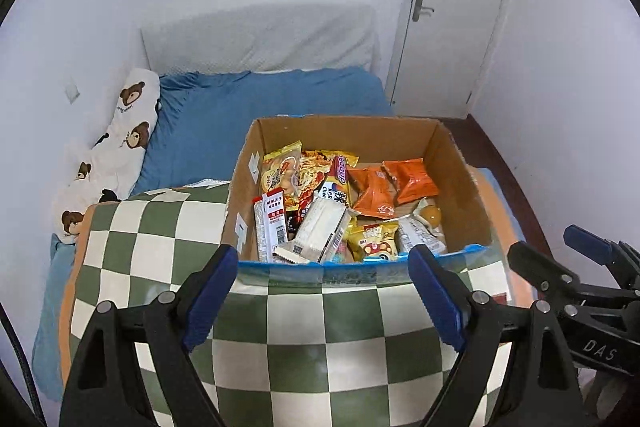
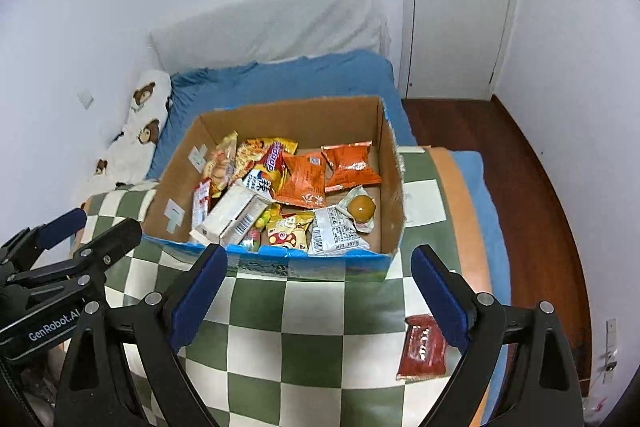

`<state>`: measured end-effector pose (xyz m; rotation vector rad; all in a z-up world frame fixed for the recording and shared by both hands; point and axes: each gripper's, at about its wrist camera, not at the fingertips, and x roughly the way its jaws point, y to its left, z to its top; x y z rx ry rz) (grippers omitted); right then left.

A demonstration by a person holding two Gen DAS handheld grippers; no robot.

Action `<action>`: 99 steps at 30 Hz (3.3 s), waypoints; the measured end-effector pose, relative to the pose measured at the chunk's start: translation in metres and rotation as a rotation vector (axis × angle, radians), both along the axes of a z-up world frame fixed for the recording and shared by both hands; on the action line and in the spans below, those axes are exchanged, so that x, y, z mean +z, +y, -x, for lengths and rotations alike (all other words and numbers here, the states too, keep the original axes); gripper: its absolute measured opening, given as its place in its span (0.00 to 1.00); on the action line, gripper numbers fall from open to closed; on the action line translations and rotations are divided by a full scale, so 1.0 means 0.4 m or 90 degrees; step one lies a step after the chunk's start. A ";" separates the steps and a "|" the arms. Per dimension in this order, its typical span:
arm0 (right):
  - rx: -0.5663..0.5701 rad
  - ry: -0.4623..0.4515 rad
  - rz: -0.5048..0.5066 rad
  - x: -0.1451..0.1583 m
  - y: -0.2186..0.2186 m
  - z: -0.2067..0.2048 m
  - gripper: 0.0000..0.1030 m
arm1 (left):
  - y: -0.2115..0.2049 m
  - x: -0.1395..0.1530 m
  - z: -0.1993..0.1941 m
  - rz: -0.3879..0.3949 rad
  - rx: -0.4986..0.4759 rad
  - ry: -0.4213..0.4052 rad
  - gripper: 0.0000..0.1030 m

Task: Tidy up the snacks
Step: 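Lift both tools out of the box toward the mat, then grasp the red triangular candy with left tool while right tool grasps dark red packet, then lift both held items off the mat toward the box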

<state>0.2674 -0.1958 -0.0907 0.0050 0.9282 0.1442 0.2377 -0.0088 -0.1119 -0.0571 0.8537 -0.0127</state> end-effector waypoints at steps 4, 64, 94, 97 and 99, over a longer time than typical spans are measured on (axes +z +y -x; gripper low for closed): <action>-0.003 -0.036 -0.003 0.047 -0.008 0.061 0.93 | 0.000 0.019 0.047 0.005 0.008 -0.015 0.84; 0.035 0.390 -0.064 -0.656 -0.033 0.396 0.59 | 0.054 -0.697 0.372 0.102 0.033 0.487 0.43; 0.015 0.435 -0.085 -0.665 0.009 0.377 0.62 | 0.129 -0.684 0.337 0.245 0.007 0.515 0.39; 0.011 0.450 -0.115 -0.653 -0.014 0.375 0.76 | 0.140 -0.697 0.330 0.251 -0.008 0.532 0.44; 0.010 0.456 -0.114 -0.658 -0.014 0.376 0.76 | 0.140 -0.710 0.312 0.237 -0.010 0.542 0.44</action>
